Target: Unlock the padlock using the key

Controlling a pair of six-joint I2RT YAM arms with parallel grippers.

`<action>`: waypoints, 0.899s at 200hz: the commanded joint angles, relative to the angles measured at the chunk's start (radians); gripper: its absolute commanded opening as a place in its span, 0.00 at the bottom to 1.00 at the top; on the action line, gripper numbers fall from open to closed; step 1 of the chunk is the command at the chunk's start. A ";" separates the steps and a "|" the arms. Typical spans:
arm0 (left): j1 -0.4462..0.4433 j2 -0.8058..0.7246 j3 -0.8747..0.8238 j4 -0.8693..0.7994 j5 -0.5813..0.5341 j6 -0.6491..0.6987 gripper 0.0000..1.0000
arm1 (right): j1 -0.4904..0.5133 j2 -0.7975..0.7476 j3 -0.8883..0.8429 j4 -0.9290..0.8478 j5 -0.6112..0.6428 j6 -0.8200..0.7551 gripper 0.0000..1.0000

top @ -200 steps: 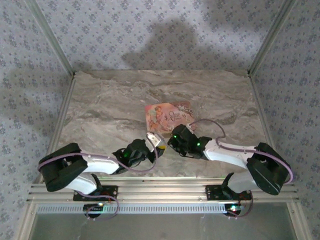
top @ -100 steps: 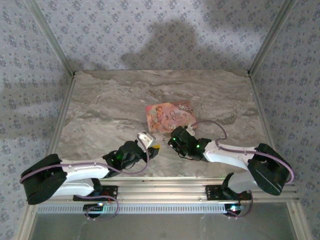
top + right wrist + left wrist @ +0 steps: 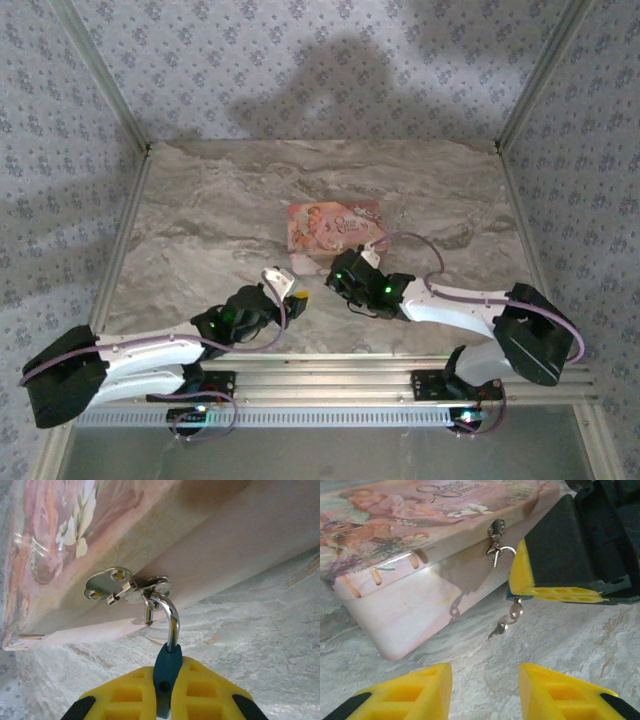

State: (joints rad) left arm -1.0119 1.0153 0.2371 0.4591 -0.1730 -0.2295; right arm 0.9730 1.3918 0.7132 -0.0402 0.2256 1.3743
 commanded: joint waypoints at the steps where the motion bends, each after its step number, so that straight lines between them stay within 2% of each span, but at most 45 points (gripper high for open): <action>1: 0.030 -0.012 -0.002 -0.044 0.019 -0.045 0.39 | -0.004 0.028 -0.030 0.067 -0.049 -0.019 0.00; 61: 0.059 0.003 0.019 -0.076 0.049 -0.075 0.40 | -0.026 0.033 -0.112 0.192 -0.058 0.064 0.00; 126: 0.068 -0.010 0.024 -0.087 0.061 -0.077 0.40 | -0.030 0.033 -0.055 0.147 0.083 0.166 0.00; 180: 0.076 -0.040 0.013 -0.104 0.062 -0.073 0.40 | -0.007 0.029 -0.082 0.168 0.198 0.263 0.00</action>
State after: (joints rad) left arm -0.9421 1.0019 0.2371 0.3656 -0.1200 -0.2981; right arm 0.9543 1.4254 0.6258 0.1242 0.3046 1.5673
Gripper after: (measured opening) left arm 0.399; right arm 0.089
